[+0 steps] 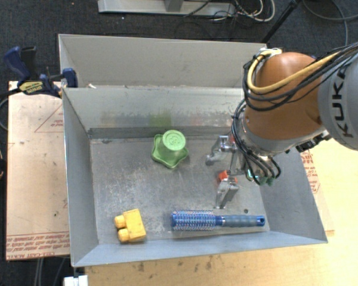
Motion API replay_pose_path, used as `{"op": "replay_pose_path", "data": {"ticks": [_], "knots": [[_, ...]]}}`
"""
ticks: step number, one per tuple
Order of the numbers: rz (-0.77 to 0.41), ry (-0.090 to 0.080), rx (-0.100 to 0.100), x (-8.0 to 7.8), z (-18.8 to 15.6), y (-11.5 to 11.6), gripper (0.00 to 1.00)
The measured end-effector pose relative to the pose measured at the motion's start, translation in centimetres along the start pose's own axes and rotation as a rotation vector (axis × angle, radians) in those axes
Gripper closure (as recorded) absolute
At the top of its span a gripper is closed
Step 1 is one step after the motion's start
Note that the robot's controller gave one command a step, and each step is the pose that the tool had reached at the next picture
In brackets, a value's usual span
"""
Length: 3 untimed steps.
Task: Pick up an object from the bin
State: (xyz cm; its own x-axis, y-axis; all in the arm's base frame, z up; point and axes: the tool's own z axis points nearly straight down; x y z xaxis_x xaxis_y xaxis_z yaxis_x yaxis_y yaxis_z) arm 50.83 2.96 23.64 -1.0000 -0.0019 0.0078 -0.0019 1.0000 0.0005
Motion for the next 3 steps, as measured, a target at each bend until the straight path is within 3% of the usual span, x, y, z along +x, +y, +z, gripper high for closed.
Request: {"op": "replay_pose_path", "data": {"ticks": [1,2,3], "knots": [[-0.311,-0.001,0.000,0.8,13.0,-6.7,0.00],[-0.744,-0.029,0.012,1.5,15.9,-2.4,0.00],[-0.742,-0.023,0.008,1.6,15.9,-2.3,1.00]]}}
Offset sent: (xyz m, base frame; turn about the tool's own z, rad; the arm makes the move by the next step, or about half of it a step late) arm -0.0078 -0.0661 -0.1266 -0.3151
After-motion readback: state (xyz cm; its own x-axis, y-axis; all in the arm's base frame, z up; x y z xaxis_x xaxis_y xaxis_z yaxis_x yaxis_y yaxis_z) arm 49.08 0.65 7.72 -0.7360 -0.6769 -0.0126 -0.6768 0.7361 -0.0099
